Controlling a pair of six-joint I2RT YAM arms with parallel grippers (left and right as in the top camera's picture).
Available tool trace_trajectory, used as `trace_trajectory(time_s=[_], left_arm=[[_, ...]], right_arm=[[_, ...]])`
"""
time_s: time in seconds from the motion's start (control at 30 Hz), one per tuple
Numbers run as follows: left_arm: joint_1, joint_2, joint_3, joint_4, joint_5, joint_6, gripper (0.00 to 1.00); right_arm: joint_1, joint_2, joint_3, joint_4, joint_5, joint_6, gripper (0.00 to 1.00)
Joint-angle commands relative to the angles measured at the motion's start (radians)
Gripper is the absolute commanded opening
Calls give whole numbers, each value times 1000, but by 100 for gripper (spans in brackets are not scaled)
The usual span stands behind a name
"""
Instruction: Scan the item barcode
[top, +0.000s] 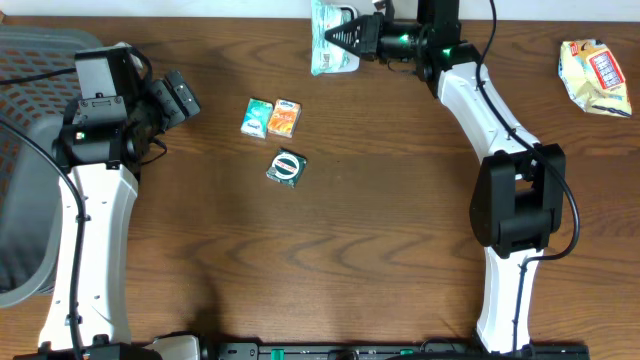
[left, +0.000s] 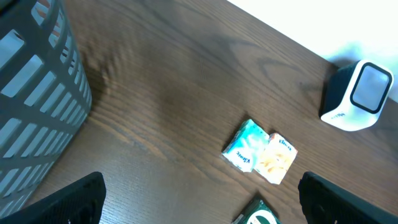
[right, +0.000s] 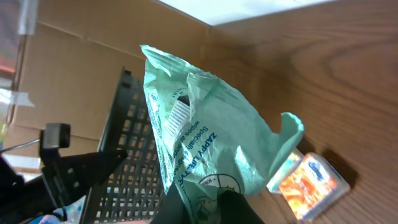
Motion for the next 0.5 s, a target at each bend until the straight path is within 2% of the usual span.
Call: trace_trajectory(time_s=[0.0,0.2,0.47], left_arm=[[2,2,3,-2,-13,3,98],[2,2,3,-2,-13,3,97],[2,2,3,-2,-13,3,98]], right_arm=[[5,-34,14,-31,8,-54,1],[13,-34,14,-86,44,-98,1],[42,-34,14,-238,256,-212,1]])
